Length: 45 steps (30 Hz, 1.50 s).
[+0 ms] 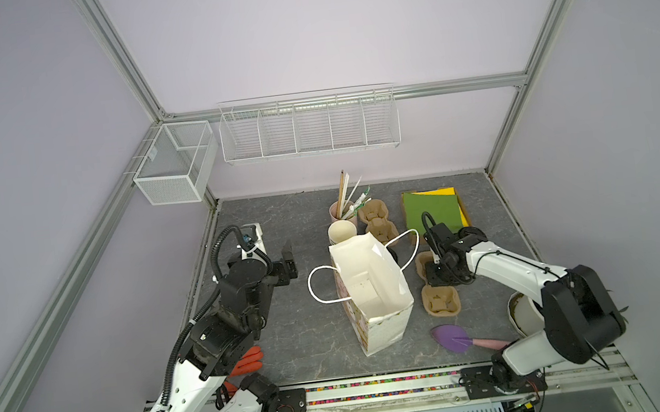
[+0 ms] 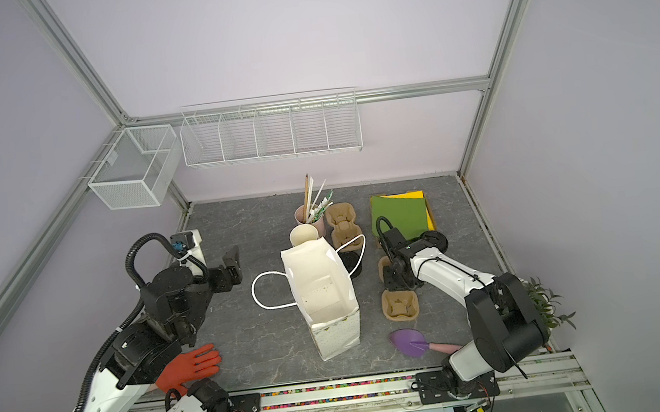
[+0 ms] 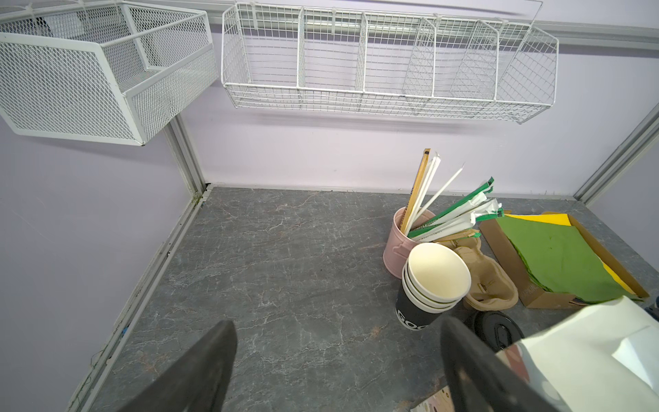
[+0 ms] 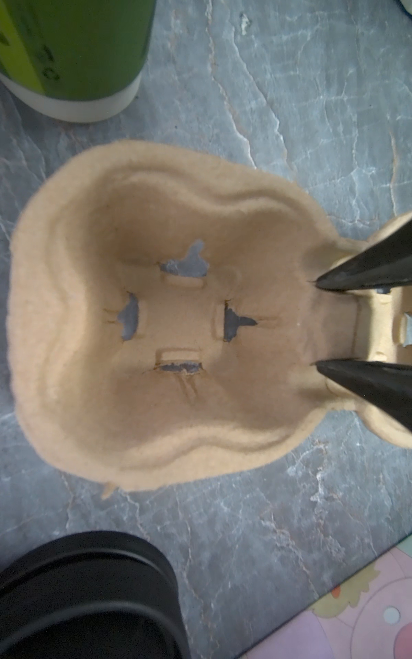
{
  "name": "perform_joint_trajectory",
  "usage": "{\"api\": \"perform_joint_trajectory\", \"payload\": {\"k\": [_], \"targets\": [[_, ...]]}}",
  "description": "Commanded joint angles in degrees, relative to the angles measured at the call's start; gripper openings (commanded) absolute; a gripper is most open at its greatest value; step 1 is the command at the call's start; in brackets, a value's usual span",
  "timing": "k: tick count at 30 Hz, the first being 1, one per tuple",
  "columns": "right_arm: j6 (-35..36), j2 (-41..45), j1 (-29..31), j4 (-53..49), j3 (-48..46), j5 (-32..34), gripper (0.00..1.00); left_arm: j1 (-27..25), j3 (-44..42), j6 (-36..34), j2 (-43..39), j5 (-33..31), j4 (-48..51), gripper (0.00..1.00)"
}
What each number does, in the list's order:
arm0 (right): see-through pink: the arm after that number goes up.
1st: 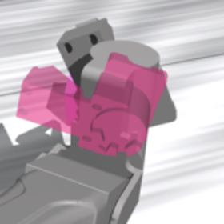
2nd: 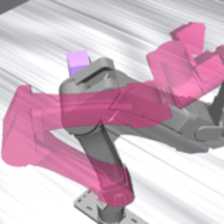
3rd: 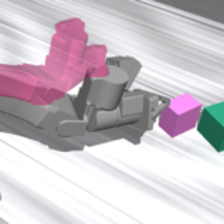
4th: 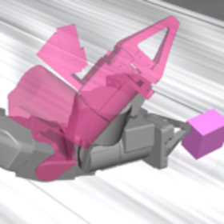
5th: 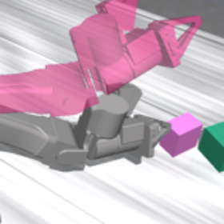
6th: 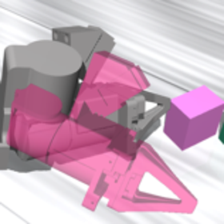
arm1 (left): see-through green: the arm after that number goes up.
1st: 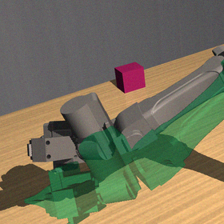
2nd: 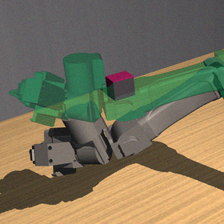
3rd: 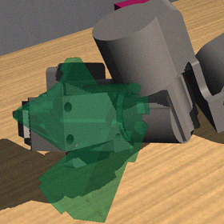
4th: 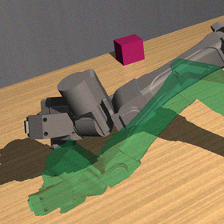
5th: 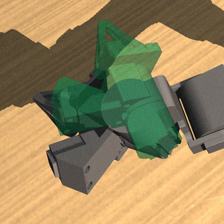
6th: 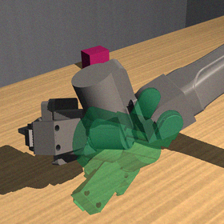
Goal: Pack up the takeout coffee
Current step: 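Close the right gripper on the end of the tan pulp carrier, then lift the pulp carrier with the right gripper and swing it over the bag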
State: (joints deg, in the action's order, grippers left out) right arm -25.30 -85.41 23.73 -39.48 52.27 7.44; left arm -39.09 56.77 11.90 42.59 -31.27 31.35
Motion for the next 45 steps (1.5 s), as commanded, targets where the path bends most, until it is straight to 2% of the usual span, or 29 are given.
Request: {"api": "perform_joint_trajectory", "payload": {"k": [1,4,8,15,27,33,45], "targets": [[-0.3,0.7,0.1,-0.8,-1.3,-0.3,0.36,0.0,-0.5,-0.7,-0.3,-0.8,-0.7,0.89],[-0.4,0.7,0.2,-1.0,-1.5,-0.3,0.4,0.0,-0.6,-0.7,-0.4,-0.7,-0.8,0.89],[-0.9,1.3,0.1,-0.5,-1.5,-0.4,0.4,0.0,-0.5,-0.7,-0.4,-0.8,-0.8,0.89],[-0.9,1.7,0.1,-0.8,-1.6,-0.7,0.29,0.0,-0.6,-0.7,-0.4,-0.8,-0.7,0.89],[-0.5,8.4,0.2,-5.7,-0.2,0.0,0.26,0.0,-0.6,-0.7,-0.4,-0.8,-0.8,0.89],[0.3,15.4,0.8,-12.2,4.3,1.5,0.26,0.0,-0.5,-0.7,-0.3,-0.6,-0.8,0.89],[3.1,25.2,3.2,-23.2,19.2,2.4,0.28,0.0,-0.5,-0.4,-0.2,0.2,-0.7,0.89]]}}
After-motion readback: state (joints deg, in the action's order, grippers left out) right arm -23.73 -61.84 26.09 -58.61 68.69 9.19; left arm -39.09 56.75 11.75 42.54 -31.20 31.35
